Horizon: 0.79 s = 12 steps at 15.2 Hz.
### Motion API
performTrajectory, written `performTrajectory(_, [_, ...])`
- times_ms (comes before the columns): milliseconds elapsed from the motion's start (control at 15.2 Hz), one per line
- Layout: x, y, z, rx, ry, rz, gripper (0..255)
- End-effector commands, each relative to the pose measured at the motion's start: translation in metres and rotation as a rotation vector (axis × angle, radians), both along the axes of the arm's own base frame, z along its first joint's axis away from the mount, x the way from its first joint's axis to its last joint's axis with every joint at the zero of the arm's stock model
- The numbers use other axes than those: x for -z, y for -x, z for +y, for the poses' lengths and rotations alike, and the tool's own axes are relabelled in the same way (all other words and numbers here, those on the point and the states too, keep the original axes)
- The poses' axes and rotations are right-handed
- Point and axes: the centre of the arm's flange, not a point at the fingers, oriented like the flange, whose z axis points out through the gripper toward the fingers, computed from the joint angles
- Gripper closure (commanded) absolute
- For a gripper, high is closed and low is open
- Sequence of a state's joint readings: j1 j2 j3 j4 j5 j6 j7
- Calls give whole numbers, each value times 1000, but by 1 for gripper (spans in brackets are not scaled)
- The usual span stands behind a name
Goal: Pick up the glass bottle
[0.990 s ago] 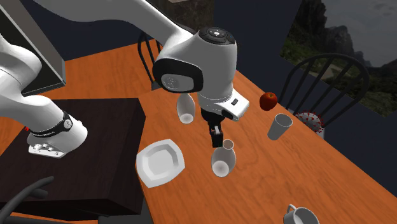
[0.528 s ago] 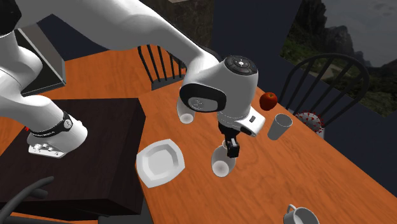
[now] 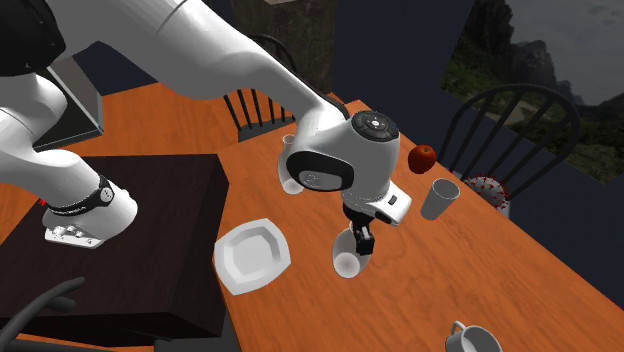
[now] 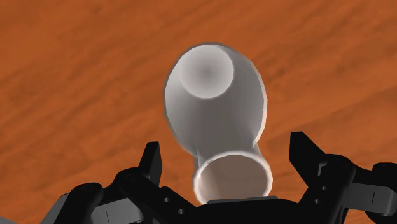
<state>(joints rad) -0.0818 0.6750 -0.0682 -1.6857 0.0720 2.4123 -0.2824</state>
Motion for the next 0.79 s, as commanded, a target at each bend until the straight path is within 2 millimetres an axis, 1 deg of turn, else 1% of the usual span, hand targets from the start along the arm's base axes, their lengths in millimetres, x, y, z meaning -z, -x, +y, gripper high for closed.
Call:
performTrajectory(0, [2, 0, -1, 0, 0, -1, 255])
performTrajectory(594, [1, 0, 0, 0, 0, -1, 255])
performTrajectory(726, [-10, 0, 0, 0, 0, -1, 255])
